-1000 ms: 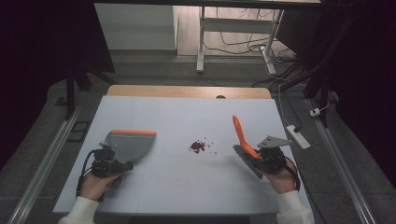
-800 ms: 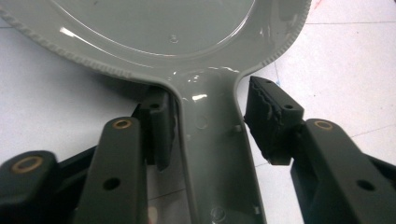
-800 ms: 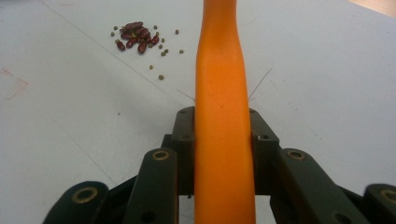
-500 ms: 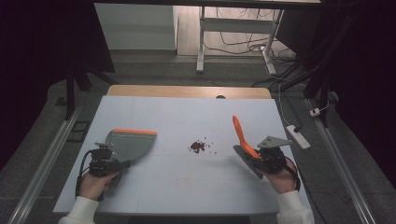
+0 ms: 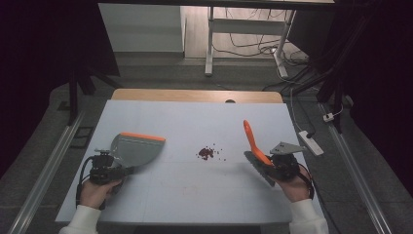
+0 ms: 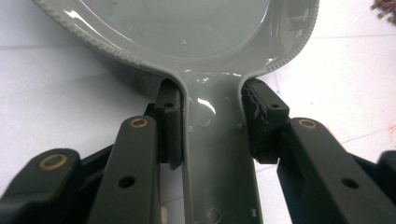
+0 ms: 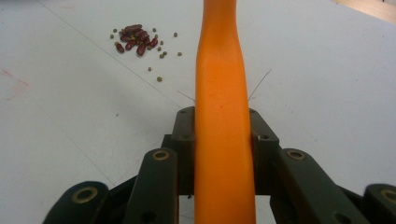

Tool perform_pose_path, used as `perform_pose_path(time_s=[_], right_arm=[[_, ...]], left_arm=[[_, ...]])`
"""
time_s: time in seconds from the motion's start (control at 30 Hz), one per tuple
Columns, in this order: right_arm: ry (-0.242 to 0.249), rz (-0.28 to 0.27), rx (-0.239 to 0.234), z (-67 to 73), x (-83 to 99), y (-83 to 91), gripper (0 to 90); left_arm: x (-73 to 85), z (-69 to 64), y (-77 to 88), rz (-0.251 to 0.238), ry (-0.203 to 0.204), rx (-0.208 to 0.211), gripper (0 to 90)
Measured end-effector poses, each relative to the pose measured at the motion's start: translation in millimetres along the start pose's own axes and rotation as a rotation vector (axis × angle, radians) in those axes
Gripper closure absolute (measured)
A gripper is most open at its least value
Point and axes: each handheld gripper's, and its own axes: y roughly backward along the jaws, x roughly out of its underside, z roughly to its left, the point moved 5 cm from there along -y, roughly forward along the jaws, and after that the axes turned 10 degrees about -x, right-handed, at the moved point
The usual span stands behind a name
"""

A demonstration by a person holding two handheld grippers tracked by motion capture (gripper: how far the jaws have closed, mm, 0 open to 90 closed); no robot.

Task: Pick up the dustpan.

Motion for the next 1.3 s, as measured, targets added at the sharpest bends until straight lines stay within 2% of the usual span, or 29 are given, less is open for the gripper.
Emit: perform_pose_path(time_s=[0.03,0.1,0.2,0.3,0.47,0.63,0.87,0.93,1.0,1.13,1.2,1.3], right_arm=[[0.002,-0.005,-0.002,0.2,-0.6,0.3,70.0],[0.004,-0.007,-0.002,0.4,-1.3,0.9,70.0],[0.008,-0.008,-0.003,0.5,-1.6,0.8,70.0],[0.011,-0.005,-0.002,0.5,-1.5,0.4,70.0],[0.008,-0.009,0.001,1.3,-2.2,0.3,70.0],[0.025,-0.012,0.001,2.1,-3.7,0.6,70.0],[0.023,-0.01,0.006,4.7,-5.1,-1.9,70.0],[0.025,-0.016,0.003,5.9,-6.7,-3.1,70.0],[0.023,-0.019,0.004,6.1,-7.8,-4.1,70.0],[0.014,-0.026,0.0,5.3,-9.4,-5.9,70.0],[0.008,-0.027,-0.003,4.7,-9.7,-6.4,70.0],[-0.009,-0.035,-0.005,4.7,-10.2,-7.2,70.0]], left_arm=[[0.0,0.0,0.0,0.0,0.0,0.0,61.3],[-1.5,0.7,3.8,-0.04,-0.004,0.019,61.3],[-2.4,1.2,6.0,-0.066,-0.008,0.03,61.3],[-3.8,2.3,9.8,-0.102,-0.031,0.05,61.3],[-6.6,3.3,10.4,-0.12,-0.053,0.064,61.3],[-11.0,3.5,7.7,-0.136,-0.092,0.091,61.3],[-22.5,5.2,6.8,-0.149,-0.11,0.095,61.4],[-30.4,2.9,7.3,-0.171,-0.137,0.121,61.4],[-35.1,1.9,6.7,-0.178,-0.153,0.127,61.3],[-40.2,1.4,7.9,-0.188,-0.162,0.133,61.4],[-43.1,1.5,9.5,-0.198,-0.158,0.159,61.4],[-45.0,1.0,11.0,-0.205,-0.175,0.177,61.4]])
